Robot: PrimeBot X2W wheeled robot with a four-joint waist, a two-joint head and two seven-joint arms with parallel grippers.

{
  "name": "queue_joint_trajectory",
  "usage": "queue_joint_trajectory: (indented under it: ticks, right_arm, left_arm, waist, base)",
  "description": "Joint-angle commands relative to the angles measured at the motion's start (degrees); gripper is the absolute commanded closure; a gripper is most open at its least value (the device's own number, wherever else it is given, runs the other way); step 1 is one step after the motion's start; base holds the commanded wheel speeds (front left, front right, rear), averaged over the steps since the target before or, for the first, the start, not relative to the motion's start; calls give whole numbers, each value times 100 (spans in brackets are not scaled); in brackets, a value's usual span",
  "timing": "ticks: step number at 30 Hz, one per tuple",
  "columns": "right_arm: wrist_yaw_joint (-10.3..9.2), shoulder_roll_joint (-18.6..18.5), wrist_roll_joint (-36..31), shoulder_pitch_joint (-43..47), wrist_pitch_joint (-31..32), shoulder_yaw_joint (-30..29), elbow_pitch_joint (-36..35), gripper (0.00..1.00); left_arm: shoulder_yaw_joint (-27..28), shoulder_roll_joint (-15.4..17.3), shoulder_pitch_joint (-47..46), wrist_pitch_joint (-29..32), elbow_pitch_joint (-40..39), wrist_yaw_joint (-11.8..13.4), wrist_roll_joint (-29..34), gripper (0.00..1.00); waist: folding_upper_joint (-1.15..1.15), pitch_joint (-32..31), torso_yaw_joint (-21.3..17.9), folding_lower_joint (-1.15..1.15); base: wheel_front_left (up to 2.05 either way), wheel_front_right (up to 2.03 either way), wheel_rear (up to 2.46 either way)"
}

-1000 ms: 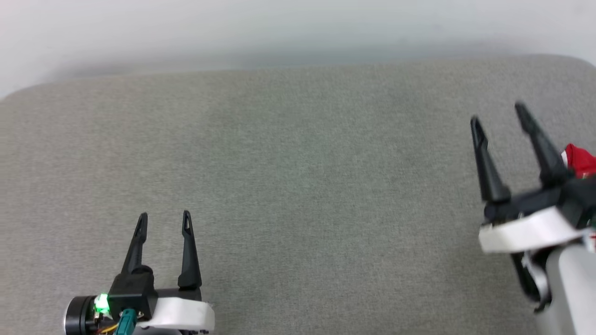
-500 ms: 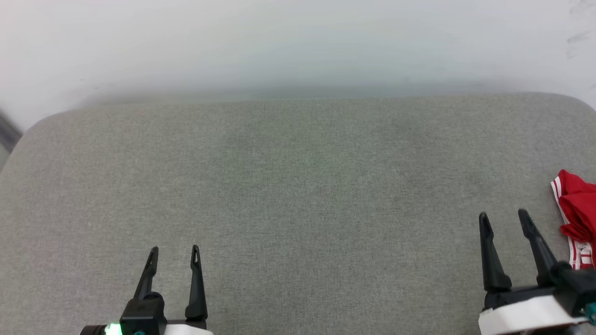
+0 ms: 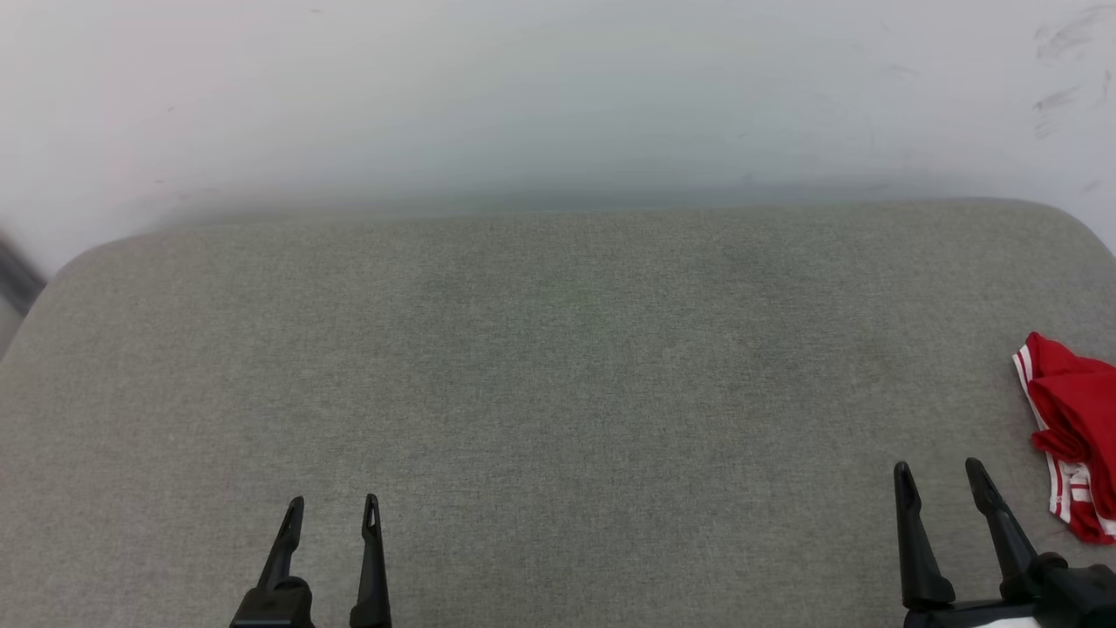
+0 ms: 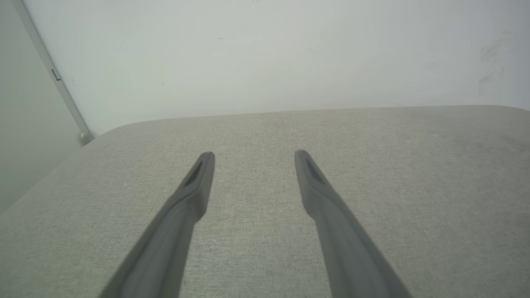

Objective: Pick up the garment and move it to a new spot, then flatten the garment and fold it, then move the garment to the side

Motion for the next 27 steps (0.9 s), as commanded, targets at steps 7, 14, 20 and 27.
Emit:
queue_joint_trajectory:
  ticks: [7, 14, 20, 27]
  right_arm:
    - [0, 2, 48, 5, 10, 36, 250, 100]
    - [0, -38, 774, -107, 145, 62, 393, 100]
    - [0, -77, 1480, -245, 272, 78, 489, 100]
    - [-1, -111, 2240, -386, 415, 87, 586, 100]
  left_arm:
    - [2, 0, 3, 27, 257, -15, -12, 100]
    - [25, 45, -100, 143, 353, -86, -781, 100]
    - [51, 86, -245, 268, 456, -184, -1527, 100]
    - [86, 126, -399, 407, 574, -289, -2333, 100]
  waist:
    - [0, 5, 11, 1]
    - [0, 7, 8, 1]
    - [0, 7, 5, 1]
    - [0, 8, 2, 1]
  base:
    - [0, 0, 0]
    - [0, 0, 0]
    - [0, 0, 0]
    - [0, 0, 0]
